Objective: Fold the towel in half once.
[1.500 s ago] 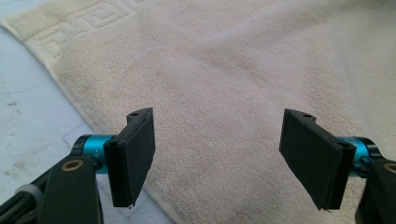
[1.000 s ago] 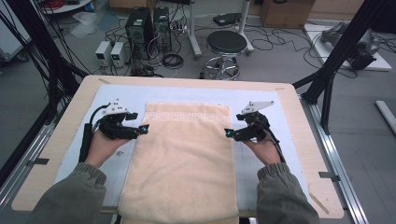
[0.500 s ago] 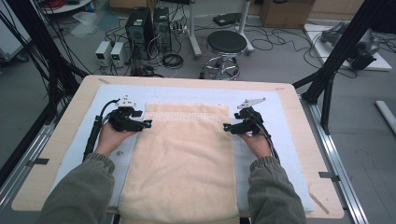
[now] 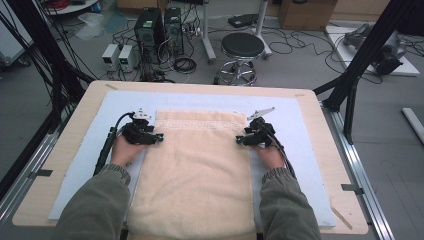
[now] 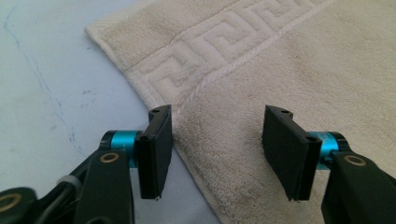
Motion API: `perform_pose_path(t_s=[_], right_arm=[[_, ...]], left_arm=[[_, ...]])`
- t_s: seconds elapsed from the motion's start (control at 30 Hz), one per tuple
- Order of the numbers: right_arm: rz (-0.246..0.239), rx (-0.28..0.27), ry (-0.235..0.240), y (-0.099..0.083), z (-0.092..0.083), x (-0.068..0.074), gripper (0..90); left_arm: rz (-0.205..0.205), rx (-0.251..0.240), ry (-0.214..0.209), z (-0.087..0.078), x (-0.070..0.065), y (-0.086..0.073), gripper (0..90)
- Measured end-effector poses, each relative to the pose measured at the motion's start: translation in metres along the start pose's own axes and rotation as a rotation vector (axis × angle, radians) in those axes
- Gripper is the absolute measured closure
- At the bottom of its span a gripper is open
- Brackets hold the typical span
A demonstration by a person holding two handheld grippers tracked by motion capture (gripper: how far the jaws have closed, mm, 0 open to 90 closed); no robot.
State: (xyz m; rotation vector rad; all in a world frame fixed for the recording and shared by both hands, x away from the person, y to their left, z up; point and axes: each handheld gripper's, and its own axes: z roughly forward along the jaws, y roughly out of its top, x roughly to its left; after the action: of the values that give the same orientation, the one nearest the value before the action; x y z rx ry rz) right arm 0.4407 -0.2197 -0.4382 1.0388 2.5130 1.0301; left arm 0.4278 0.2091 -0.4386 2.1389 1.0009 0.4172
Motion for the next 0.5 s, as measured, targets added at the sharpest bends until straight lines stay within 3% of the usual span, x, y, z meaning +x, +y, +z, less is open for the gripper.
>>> perform_pose_path(t_s=[0.2,0.4,0.5], right_arm=[[0.020,0.005,0.000,0.0015,-0.0003,0.0022,58.0],[0.016,0.020,0.071,0.0031,-0.0008,0.0034,79.8],[0.001,0.019,0.079,0.0038,-0.0006,0.0041,82.2]], left_arm=[[-0.001,0.013,-0.019,-0.0010,-0.0023,0.0014,60.4],[-0.014,0.013,-0.053,-0.0015,-0.0022,0.0018,74.8],[-0.021,0.013,-0.061,-0.0020,-0.0028,0.0017,80.0]])
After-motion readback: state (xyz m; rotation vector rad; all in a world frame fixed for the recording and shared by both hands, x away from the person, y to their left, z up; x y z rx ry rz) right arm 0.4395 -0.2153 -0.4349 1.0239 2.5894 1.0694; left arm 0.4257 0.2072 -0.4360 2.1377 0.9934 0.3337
